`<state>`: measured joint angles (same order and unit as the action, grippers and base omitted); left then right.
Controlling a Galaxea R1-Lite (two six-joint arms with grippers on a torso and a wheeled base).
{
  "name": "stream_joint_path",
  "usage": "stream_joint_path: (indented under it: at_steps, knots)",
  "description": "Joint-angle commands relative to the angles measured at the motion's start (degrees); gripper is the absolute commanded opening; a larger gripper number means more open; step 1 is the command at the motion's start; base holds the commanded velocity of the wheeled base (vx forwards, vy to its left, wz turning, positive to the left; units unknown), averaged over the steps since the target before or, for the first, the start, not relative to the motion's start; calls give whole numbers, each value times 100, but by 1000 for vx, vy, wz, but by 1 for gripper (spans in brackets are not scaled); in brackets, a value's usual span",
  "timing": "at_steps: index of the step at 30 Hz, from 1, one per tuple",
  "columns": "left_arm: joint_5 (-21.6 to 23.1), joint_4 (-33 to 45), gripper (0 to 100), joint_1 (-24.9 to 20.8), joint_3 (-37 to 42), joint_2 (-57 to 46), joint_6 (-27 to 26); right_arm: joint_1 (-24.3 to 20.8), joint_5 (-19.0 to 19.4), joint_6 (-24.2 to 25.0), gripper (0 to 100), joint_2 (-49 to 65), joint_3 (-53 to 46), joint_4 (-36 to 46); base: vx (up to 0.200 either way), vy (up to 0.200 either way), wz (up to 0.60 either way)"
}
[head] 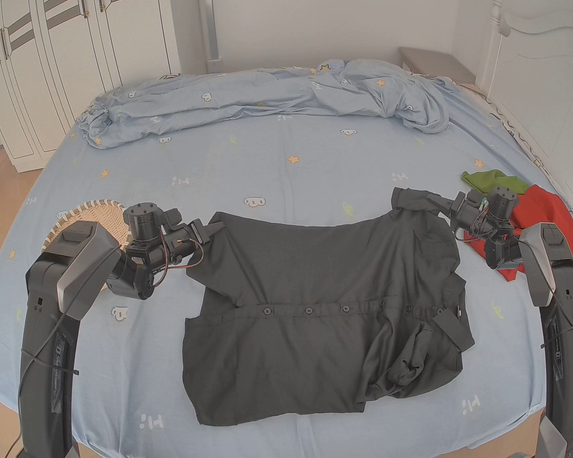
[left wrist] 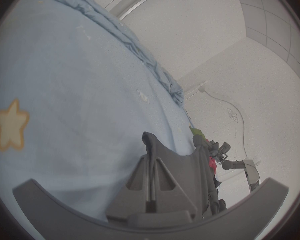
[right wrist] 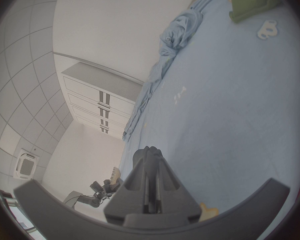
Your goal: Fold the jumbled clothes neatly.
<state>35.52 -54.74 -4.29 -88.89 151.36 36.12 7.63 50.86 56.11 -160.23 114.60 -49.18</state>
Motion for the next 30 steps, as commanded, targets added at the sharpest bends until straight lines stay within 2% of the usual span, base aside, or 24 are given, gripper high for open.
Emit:
stream_joint_path:
  at_steps: [1, 7, 13, 22, 26, 30]
  knots:
    - [-54, 16, 0, 69, -348, -27, 0, -25, -50, 216, 0, 45, -1, -206, 0, 0, 0]
    - [-72, 411, 0, 157, -884, 60, 0, -34, -103, 312, 0, 62, -1, -224, 0, 0, 0]
    - [-221, 429, 0, 165, -1218, 148, 0, -69, -94, 312, 0, 141, -1, -224, 0, 0, 0]
    - [-300, 402, 0, 236, -1332, 148, 0, -69, -111, 312, 0, 291, -1, -312, 0, 0, 0]
    - [-546, 411, 0, 271, -1491, 175, 0, -78, -120, 312, 0, 300, -1, -382, 0, 0, 0]
    - [-590, 420, 0, 253, -1570, 227, 0, -95, -120, 312, 0, 317, -1, -417, 0, 0, 0]
